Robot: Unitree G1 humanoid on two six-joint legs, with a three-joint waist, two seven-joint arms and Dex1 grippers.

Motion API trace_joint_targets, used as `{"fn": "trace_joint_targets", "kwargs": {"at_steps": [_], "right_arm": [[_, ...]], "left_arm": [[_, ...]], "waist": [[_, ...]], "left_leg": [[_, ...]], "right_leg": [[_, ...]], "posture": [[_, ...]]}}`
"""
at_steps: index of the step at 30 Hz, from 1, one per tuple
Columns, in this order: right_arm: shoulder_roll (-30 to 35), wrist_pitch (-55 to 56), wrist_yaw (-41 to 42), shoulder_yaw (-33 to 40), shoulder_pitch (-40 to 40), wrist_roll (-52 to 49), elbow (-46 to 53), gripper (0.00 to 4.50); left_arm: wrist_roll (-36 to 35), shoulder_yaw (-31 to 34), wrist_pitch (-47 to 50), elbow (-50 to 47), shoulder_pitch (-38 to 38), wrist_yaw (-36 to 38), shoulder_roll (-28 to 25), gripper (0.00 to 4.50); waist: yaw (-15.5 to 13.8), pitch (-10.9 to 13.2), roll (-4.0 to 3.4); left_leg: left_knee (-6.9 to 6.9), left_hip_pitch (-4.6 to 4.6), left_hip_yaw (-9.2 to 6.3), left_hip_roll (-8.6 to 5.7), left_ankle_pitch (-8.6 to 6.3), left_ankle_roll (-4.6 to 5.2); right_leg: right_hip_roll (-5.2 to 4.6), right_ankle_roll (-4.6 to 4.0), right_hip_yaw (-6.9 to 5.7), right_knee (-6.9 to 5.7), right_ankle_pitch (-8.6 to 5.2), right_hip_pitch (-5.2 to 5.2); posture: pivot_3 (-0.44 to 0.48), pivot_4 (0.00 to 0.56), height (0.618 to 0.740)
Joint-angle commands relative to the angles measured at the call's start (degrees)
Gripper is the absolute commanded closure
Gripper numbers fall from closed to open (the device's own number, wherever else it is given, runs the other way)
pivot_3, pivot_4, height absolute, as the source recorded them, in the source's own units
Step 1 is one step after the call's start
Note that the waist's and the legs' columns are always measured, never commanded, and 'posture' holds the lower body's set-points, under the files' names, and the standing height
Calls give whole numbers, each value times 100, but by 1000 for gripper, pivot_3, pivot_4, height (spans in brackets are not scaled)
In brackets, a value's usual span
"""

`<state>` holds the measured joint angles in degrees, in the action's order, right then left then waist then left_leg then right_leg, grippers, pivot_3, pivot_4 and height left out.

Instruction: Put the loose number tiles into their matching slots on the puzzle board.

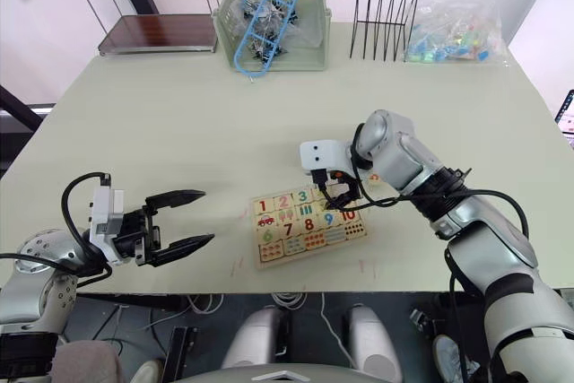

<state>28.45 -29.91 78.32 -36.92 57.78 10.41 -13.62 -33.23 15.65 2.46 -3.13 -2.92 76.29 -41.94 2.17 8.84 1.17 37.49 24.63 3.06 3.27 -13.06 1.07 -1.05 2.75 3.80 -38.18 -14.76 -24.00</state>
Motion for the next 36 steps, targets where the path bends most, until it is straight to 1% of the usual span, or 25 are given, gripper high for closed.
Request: {"fn": "trace_joint_targets", "kwargs": {"at_steps": [1,3,4,5,6,7,9,10,11,12,15,20,23,28,36], "right_arm": [[91,-35,-37,397,85,-138,166,266],[112,-70,-96,554,16,-229,216,812],[121,-77,-136,653,-40,-294,253,1203],[118,-134,-189,779,-114,-384,299,1788],[114,-192,-237,901,-192,-480,352,2173],[102,-251,-281,1003,-256,-559,393,2695],[100,-250,-431,1309,-491,-788,478,3494],[104,-259,-499,1426,-589,-878,515,4011],[81,-290,-598,1580,-718,-1001,571,4358],[63,-320,-665,1673,-799,-1079,615,4468],[-35,-92,-937,1946,-1102,-1288,699,4468],[-423,470,-1290,2429,-1781,-1809,724,4468],[-441,782,-1356,2381,-2037,-1802,623,4468],[-424,975,-1377,2204,-2258,-1770,572,4468],[-387,909,-1473,1932,-2214,-1515,271,4468]], "left_arm": [[-94,46,10,-139,77,17,-40,0],[-89,35,14,-133,93,21,-38,0],[-84,28,13,-127,101,24,-37,0],[-82,21,12,-114,115,28,-38,0],[-82,13,14,-113,122,26,-37,0],[-81,6,15,-117,124,22,-35,0],[-73,-16,11,-87,161,36,-32,0],[-69,-25,10,-77,174,39,-30,0],[-64,-35,5,-61,192,48,-27,0],[-61,-39,3,-52,202,54,-25,0],[-52,-54,5,-35,231,66,-20,0],[-26,-85,-19,2,277,87,8,0],[-11,-104,-35,10,293,88,23,0],[-5,-116,-53,12,295,95,31,0],[30,-123,-103,29,323,57,71,0]], "waist": [[0,0,0],[2,0,0],[2,0,0],[1,0,0],[-1,0,0],[-2,0,0],[-3,0,0],[-9,0,1],[-17,0,0],[-19,0,0],[-13,0,0],[-2,-1,1],[0,0,0],[-9,0,1],[1,0,1]], "left_leg": [[0,0,0,0,0,0],[0,0,0,0,0,0],[0,-1,0,0,0,0],[0,0,0,0,0,0],[0,0,-1,0,0,0],[0,1,-2,0,0,0],[0,2,-3,0,0,0],[0,2,-2,-1,0,0],[0,2,-5,-1,0,0],[0,2,-6,-3,0,0],[1,1,-7,-3,0,0],[-1,0,-13,-2,0,0],[0,3,-11,-3,0,0],[3,-2,-16,-3,0,0],[3,-3,-16,-3,0,0]], "right_leg": [[0,0,0,0,0,0],[0,0,0,0,0,0],[0,0,0,0,0,0],[0,0,0,0,0,0],[0,0,0,0,0,0],[1,0,-1,0,0,0],[1,0,-1,0,0,1],[0,0,-1,0,0,1],[0,0,-2,1,0,4],[-1,0,-3,2,0,4],[0,1,-2,1,0,5],[6,0,-3,0,0,7],[3,1,-3,0,1,7],[5,1,-5,0,0,13],[6,1,-4,-1,0,13]], "posture": [[0,150,740],[0,150,740],[0,150,740],[0,150,740],[0,150,740],[0,150,740],[0,150,740],[0,150,740],[0,150,740],[0,150,740],[0,150,740],[0,150,740],[0,150,740],[0,150,740],[0,150,740]]}}
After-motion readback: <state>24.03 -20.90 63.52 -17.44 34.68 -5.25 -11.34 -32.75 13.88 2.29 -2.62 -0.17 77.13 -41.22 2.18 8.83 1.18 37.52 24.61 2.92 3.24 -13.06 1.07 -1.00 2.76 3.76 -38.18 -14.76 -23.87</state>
